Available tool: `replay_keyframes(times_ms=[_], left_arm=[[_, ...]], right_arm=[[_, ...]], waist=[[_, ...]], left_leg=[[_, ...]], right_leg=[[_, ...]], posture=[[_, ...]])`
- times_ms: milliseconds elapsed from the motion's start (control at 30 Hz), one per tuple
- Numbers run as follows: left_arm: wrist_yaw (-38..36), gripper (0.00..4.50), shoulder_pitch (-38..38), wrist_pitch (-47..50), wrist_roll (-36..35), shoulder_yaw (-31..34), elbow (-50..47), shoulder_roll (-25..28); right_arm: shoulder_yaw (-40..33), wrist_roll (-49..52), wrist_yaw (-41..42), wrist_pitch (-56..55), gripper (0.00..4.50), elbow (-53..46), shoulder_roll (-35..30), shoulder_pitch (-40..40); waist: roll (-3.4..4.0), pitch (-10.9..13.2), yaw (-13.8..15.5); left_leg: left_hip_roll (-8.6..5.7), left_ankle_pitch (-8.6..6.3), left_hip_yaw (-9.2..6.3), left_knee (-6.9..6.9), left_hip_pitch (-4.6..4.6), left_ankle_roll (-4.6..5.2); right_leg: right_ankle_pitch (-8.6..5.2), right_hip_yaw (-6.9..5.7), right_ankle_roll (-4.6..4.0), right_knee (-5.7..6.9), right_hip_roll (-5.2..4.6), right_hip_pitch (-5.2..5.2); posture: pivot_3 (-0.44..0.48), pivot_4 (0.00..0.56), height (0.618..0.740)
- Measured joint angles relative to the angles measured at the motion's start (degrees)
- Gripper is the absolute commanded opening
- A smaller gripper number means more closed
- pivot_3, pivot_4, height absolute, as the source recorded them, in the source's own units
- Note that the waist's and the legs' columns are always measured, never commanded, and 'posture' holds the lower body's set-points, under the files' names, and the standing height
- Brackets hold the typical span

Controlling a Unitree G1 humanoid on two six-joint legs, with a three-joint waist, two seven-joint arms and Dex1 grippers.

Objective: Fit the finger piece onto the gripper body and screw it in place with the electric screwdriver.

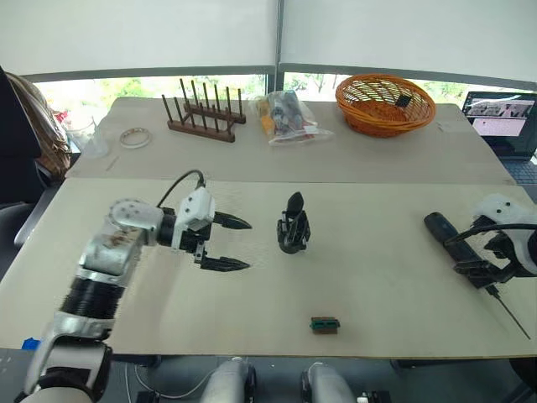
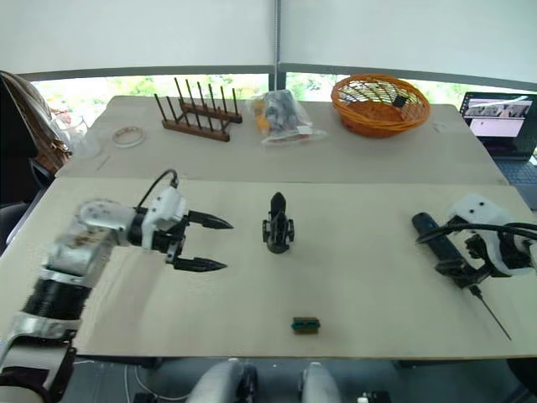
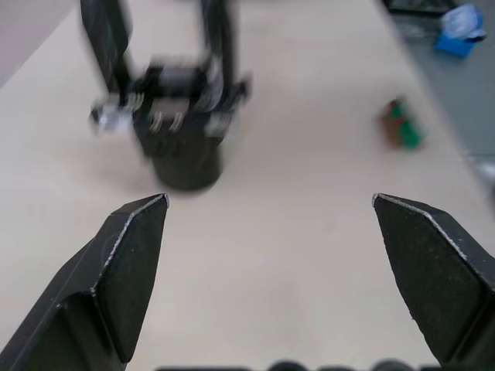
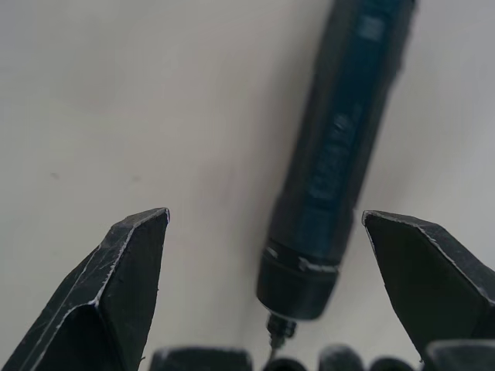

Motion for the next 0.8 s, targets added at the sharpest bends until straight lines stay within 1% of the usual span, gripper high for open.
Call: replay_keyframes(times_ms=[100,167,267,367,467,533,600,633,667,733,800], left_arm=[[1.30,4.50,-1.28,10.06,-9.34,2.67,-8.58,2.24],[3.04,4.50,-2.81,13.80,-13.64,4.33,-11.64,2.39],[5.87,4.50,-4.50,16.99,-17.68,5.89,-14.37,2.48],[6.92,4.50,-5.15,18.34,-19.89,6.12,-15.60,3.23],[6.77,4.50,-5.36,18.30,-20.64,6.08,-16.78,4.48],[6.80,4.50,-5.45,18.03,-20.84,6.02,-16.79,4.69],[6.67,4.50,-5.47,17.53,-20.88,5.91,-16.78,5.08],[6.41,4.50,-5.47,16.93,-20.56,5.71,-16.76,5.23],[5.96,4.50,-5.48,15.84,-19.75,5.29,-16.66,5.36],[5.59,4.50,-5.61,13.51,-18.33,4.53,-16.19,4.89],[5.25,4.50,-6.30,11.38,-16.72,3.48,-14.76,4.31]], right_arm=[[1.99,-0.97,0.36,-0.23,4.47,6.49,1.71,-2.73],[4.05,-1.15,1.14,-0.32,4.47,8.39,3.66,-4.03],[7.38,-2.63,1.42,-1.04,4.47,11.97,6.50,-6.34],[9.30,-4.36,1.34,-1.01,4.47,16.60,8.74,-9.57],[10.95,-6.16,2.27,-3.87,3.66,20.00,9.57,-11.14],[11.45,-7.40,3.50,-8.65,2.91,21.67,9.74,-11.25],[11.46,-8.42,5.31,-13.14,2.27,22.51,9.49,-10.92],[11.45,-8.54,7.28,-15.70,1.99,22.14,8.65,-10.17],[11.38,-8.13,11.07,-19.78,1.95,20.78,7.30,-8.72],[10.97,-6.58,16.73,-24.10,1.95,17.32,4.98,-6.36],[10.58,-4.32,22.98,-25.31,1.95,11.48,1.86,-3.24]], waist=[[0.03,0.01,-0.10],[0.06,0.02,-0.11],[0.15,0.04,-0.10],[0.16,0.04,-0.10],[0.14,0.04,-0.04],[0.10,0.07,0.17],[0.10,0.07,0.28],[0.13,0.08,0.33],[0.16,0.10,0.37],[0.30,0.18,0.40],[0.42,0.26,0.43]], left_leg=[[0.03,0.04,-0.01,-0.01,0.05,-0.04],[0.03,0.08,0.01,-0.01,0.04,-0.06],[0.02,0.27,0.11,0.02,0.03,-0.31],[0.02,0.31,0.18,0.06,0.03,-0.22],[0.04,0.31,0.19,0.09,0.08,-0.22],[0.04,0.26,0.19,0.11,0.26,-0.14],[0.02,0.09,0.20,0.12,0.34,0.15],[0.01,0.10,0.20,0.12,0.34,0.14],[0.02,0.12,0.20,0.12,0.35,0.09],[0.03,0.16,0.20,0.12,0.34,0.03],[0.04,0.20,0.20,0.13,0.34,-0.04]], right_leg=[[0.00,-0.02,0.00,0.12,0.13,-0.01],[0.00,-0.01,0.00,0.19,0.25,-0.01],[-0.01,0.04,0.01,0.26,0.44,-0.02],[-0.02,0.05,0.03,0.26,0.76,-0.01],[-0.02,0.07,0.05,0.24,0.86,0.08],[-0.03,0.05,0.10,0.18,0.86,0.33],[-0.05,0.04,0.14,0.16,0.85,0.42],[-0.06,0.03,0.16,0.17,0.85,0.42],[-0.08,0.02,0.19,0.18,0.86,0.41],[-0.08,0.02,0.19,0.20,0.89,0.39],[-0.09,0.03,0.20,0.23,0.90,0.39]], posture=[[0.000,0.150,0.740],[0.000,0.150,0.740],[0.000,0.150,0.740],[0.000,0.150,0.740],[0.000,0.150,0.740],[0.000,0.150,0.740],[0.000,0.150,0.740],[0.000,0.150,0.740],[0.000,0.150,0.740],[0.000,0.150,0.740],[0.000,0.150,0.740]])
